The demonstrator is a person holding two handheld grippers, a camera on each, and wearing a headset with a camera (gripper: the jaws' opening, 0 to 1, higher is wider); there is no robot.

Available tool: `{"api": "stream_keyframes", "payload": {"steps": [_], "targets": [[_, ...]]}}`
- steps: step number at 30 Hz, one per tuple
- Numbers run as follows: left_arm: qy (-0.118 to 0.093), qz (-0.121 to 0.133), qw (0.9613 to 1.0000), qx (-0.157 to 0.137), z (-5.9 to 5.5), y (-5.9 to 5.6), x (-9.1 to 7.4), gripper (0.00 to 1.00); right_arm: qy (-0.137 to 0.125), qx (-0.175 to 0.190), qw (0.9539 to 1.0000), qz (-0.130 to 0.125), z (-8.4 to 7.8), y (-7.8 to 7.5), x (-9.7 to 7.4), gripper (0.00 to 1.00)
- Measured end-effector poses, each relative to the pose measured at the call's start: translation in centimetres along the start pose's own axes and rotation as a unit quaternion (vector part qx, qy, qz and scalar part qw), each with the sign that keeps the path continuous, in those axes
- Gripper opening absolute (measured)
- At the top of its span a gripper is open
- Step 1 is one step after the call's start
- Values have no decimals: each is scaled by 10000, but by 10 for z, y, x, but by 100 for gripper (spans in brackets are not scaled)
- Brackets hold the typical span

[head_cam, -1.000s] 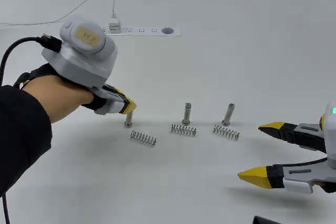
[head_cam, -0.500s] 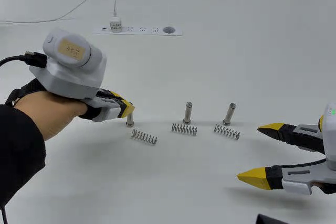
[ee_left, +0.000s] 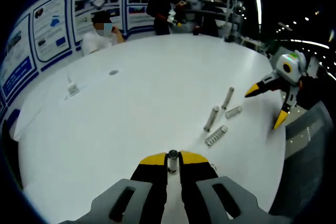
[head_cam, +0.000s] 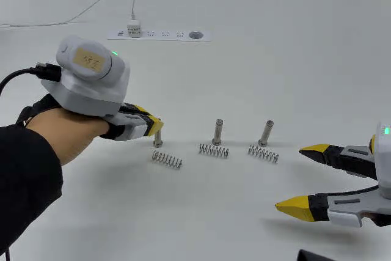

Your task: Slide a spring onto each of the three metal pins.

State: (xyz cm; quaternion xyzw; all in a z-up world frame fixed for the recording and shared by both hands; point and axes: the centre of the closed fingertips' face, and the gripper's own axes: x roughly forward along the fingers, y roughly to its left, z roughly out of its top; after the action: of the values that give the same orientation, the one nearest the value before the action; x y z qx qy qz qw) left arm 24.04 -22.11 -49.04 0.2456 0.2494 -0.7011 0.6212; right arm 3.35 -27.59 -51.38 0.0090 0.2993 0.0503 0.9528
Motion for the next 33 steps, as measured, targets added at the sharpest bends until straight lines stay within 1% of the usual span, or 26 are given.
{"api": "stream_keyframes", "payload": {"steps": [4, 6, 11, 18, 23, 29, 33], "targets": [[0, -15, 10000, 56, 0, -1, 0, 8, -5, -5, 10000, -3, 1, 0, 0, 73], [0, -17, 9999, 170, -1, -2, 0, 8, -2, -6, 10000, -6, 1, 0, 0, 73], [70, 37, 9994, 327, -3, -1, 0, 8, -1, -34, 10000, 11, 3, 1, 0, 73], [72, 50, 9993, 367, -3, 0, -1, 9, 4, -45, 10000, 14, 4, 2, 0, 73], [48, 80, 9992, 377, -3, 1, -3, 11, -9, -56, 10000, 8, 4, 2, 0, 73], [-27, 91, 9993, 363, -1, 4, -9, 13, -14, -50, 10000, 6, 4, 2, -1, 73], [-70, 69, 9993, 367, -3, 5, -16, 15, -17, -44, 10000, 9, 4, 2, -1, 72]]}}
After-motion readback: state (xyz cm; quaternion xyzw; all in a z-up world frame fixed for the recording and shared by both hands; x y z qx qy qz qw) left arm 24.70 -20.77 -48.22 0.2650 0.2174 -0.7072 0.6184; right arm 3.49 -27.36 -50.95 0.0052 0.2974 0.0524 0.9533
